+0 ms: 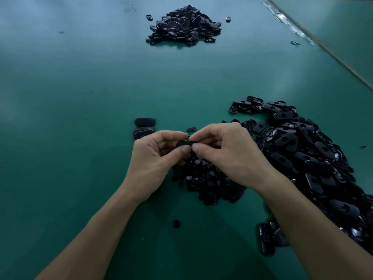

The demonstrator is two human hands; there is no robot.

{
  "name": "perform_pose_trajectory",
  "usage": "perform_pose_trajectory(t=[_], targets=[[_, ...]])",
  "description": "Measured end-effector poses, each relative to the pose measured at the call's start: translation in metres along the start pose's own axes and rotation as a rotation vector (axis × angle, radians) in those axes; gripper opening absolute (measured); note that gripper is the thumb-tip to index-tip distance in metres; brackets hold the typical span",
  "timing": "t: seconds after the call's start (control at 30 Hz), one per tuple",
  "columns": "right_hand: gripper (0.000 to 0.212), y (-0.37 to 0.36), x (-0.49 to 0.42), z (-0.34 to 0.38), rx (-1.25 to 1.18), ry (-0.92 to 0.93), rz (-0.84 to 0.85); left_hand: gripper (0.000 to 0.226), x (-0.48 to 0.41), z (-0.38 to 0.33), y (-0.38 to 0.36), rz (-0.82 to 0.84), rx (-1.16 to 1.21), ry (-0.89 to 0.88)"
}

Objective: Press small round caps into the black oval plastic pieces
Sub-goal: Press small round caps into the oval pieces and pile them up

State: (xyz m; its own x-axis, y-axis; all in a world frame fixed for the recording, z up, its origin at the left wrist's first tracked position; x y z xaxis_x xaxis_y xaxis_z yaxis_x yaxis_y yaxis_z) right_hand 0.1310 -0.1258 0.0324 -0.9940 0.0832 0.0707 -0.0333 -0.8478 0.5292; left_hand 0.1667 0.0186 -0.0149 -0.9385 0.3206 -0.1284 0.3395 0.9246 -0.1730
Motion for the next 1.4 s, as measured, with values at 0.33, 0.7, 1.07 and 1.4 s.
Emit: perform_pose_trajectory(t=[0.33, 0.7, 1.07, 1.4], targets=[[0.013, 0.001, 0.002, 0.005, 0.065, -0.001, -0.063, 0.024, -0.001, 0.004, 0.001, -0.013, -0.019, 0.021], [0.018, 0.005, 0.006, 0.008, 0.026, 0.027, -0.067, 0.017, 0.002, -0.006, 0.002, -0.069, -0.041, -0.036], [0.017, 0.004, 0.005, 0.003, 0.016, 0.019, -0.032, 0.015, 0.003, -0.008, 0.002, -0.045, -0.03, -0.046], [0.018, 0.001, 0.006, 0.006, 0.037, 0.039, -0.021, 0.024, 0.003, -0.012, 0.005, -0.068, -0.18, -0.13]])
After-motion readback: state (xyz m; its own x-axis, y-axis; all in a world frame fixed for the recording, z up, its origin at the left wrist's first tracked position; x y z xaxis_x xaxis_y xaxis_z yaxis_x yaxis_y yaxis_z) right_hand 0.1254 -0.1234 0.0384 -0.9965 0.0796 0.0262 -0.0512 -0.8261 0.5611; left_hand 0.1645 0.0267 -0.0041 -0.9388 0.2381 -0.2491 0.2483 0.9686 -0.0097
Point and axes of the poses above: each hand's wrist, its own x-axis away from the middle knuckle, its own y-axis out of the back of the hand, z = x × y, the point moved 8 cm from there along -x, towards the middle knuckle, and after that the axes turned 4 degrees about -y, right-handed, at the moved point
